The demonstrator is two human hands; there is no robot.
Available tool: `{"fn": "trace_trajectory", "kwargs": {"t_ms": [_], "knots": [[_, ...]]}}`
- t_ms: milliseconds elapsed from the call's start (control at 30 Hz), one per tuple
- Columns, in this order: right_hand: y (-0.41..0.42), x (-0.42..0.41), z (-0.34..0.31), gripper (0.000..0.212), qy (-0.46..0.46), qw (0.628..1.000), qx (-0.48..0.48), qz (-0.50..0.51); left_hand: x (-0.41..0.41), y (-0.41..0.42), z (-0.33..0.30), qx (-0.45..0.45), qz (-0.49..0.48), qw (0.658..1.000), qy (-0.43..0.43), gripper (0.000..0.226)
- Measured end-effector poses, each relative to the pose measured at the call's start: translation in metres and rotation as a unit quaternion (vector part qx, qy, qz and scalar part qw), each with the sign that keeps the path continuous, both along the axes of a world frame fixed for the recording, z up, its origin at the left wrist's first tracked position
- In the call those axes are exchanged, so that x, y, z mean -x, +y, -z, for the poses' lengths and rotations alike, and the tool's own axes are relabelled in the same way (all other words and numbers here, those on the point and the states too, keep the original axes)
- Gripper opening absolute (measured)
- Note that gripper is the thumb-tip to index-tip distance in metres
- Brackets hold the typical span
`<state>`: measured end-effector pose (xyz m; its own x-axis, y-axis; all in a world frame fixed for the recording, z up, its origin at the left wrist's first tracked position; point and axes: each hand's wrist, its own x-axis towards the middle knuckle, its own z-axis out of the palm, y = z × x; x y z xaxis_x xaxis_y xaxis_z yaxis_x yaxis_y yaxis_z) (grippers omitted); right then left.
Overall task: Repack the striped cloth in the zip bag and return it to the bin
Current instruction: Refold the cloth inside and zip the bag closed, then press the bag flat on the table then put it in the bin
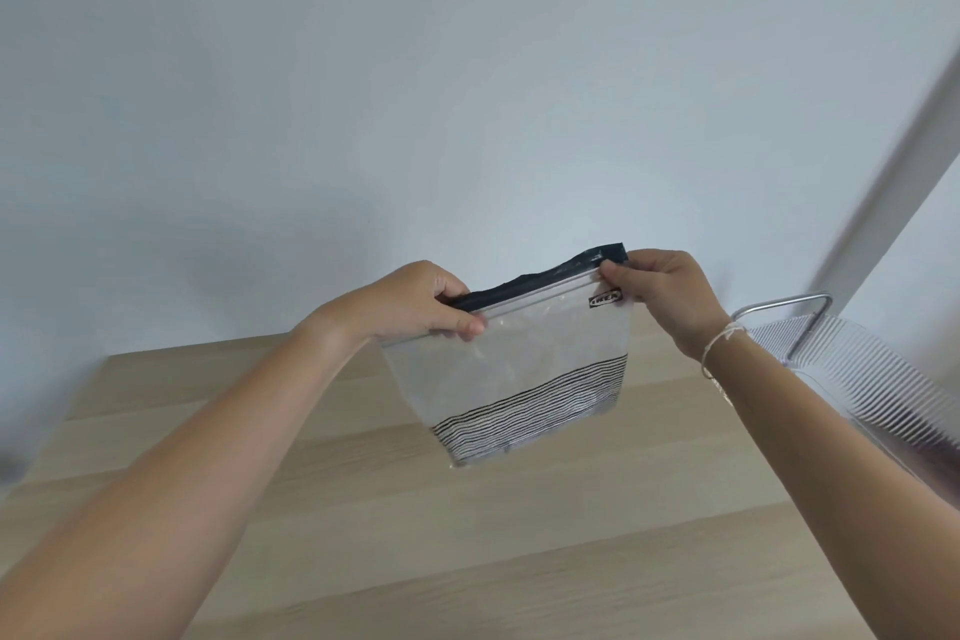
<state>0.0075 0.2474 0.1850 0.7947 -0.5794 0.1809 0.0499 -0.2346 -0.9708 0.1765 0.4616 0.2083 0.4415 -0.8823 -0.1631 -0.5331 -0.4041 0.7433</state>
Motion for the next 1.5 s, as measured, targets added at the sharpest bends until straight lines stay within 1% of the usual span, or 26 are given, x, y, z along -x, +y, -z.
{"fn": "trace_trajectory", "kwargs": {"t_ms": [67, 167, 300, 467, 600, 700, 767, 933, 1033, 1100, 1200, 1300, 1367, 1400, 1500], "knots": [[-0.009, 0.005, 0.002, 0.019, 0.005, 1.000, -0.005, 0.023, -0.007, 0.004, -0.002, 0.000, -0.012, 1.000, -0.022, 0.013], [-0.013, 0.008, 0.007, 0.022, 0.018, 1.000, 0.007, 0.015, -0.013, 0.010, -0.001, 0.012, -0.019, 0.999, -0.025, 0.014], [-0.014, 0.005, 0.007, 0.020, 0.010, 1.000, 0.006, 0.011, -0.014, 0.010, 0.001, 0.027, -0.029, 0.999, -0.028, 0.017], [-0.024, 0.011, 0.013, 0.023, 0.011, 0.999, 0.006, 0.037, -0.022, 0.020, -0.002, 0.072, -0.054, 0.996, -0.010, 0.006], [-0.024, 0.008, 0.017, 0.019, 0.014, 0.998, 0.002, 0.059, -0.020, 0.020, 0.003, 0.092, -0.067, 0.993, 0.003, 0.006], [-0.027, 0.010, 0.018, 0.014, 0.015, 0.998, -0.007, 0.068, -0.022, 0.021, 0.005, 0.120, -0.080, 0.989, 0.043, 0.008], [-0.028, 0.012, 0.020, 0.016, 0.017, 0.998, -0.011, 0.066, -0.025, 0.024, 0.008, 0.123, -0.084, 0.987, 0.055, 0.008], [-0.021, 0.012, 0.022, 0.020, 0.005, 0.998, -0.018, 0.055, -0.025, 0.028, 0.014, 0.145, -0.106, 0.983, 0.035, 0.007], [-0.017, 0.015, 0.022, 0.021, -0.013, 0.999, -0.042, 0.027, -0.027, 0.031, 0.016, 0.185, -0.127, 0.974, 0.028, 0.012], [-0.016, 0.018, 0.023, 0.022, -0.018, 0.998, -0.068, -0.002, -0.026, 0.035, 0.017, 0.191, -0.130, 0.972, 0.032, 0.011], [-0.014, 0.024, 0.026, 0.026, -0.007, 0.996, -0.082, -0.034, -0.023, 0.041, 0.021, 0.199, -0.135, 0.969, 0.055, 0.008], [-0.008, 0.027, 0.029, 0.028, -0.010, 0.996, -0.083, -0.036, -0.013, 0.045, 0.021, 0.229, -0.171, 0.955, 0.080, 0.012], [-0.004, 0.029, 0.026, 0.030, -0.020, 0.993, -0.110, -0.031, -0.004, 0.049, 0.018, 0.258, -0.181, 0.944, 0.102, 0.014], [-0.003, 0.031, 0.023, 0.031, -0.023, 0.991, -0.128, -0.034, 0.002, 0.052, 0.015, 0.271, -0.173, 0.939, 0.123, 0.014], [-0.004, 0.036, 0.011, 0.024, -0.029, 0.980, -0.182, -0.074, 0.013, 0.063, 0.005, 0.285, -0.133, 0.934, 0.172, 0.012]]}}
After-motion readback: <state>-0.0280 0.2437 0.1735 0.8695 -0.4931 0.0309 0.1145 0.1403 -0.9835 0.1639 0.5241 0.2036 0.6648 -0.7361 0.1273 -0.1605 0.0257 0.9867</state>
